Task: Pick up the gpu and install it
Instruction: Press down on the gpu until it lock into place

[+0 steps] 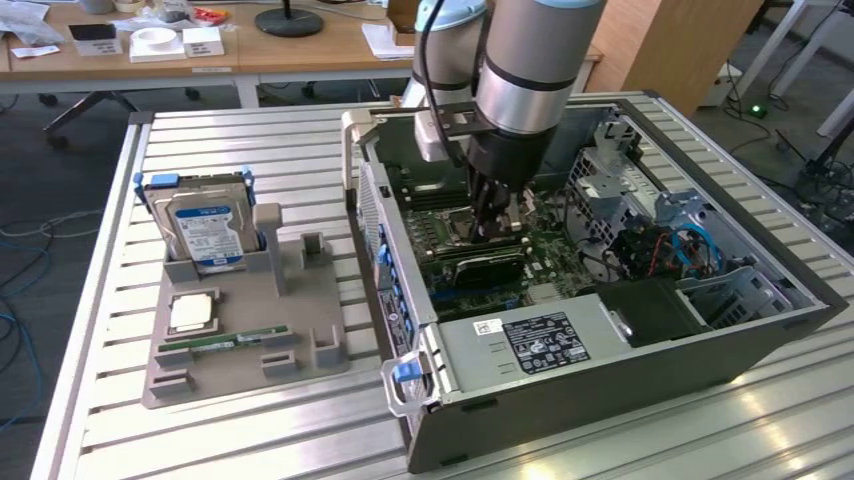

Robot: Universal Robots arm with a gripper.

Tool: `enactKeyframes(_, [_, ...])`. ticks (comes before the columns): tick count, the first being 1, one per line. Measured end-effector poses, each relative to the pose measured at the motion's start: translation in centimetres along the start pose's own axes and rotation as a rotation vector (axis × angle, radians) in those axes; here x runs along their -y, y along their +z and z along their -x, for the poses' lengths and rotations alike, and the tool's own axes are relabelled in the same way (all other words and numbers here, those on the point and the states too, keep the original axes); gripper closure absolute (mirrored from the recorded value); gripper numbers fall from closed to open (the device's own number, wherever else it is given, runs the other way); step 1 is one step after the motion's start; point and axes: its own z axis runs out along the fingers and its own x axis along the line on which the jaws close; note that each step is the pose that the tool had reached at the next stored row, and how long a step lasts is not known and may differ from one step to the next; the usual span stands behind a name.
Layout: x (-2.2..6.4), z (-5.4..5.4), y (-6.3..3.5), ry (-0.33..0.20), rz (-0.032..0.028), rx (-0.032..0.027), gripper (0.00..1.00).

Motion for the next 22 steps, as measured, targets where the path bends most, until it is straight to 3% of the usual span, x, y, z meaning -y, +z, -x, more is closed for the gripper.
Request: enactKeyframes(22, [-0.01, -0.1, 1.34, 0.0, -0.0001, -0.0019, 0.89])
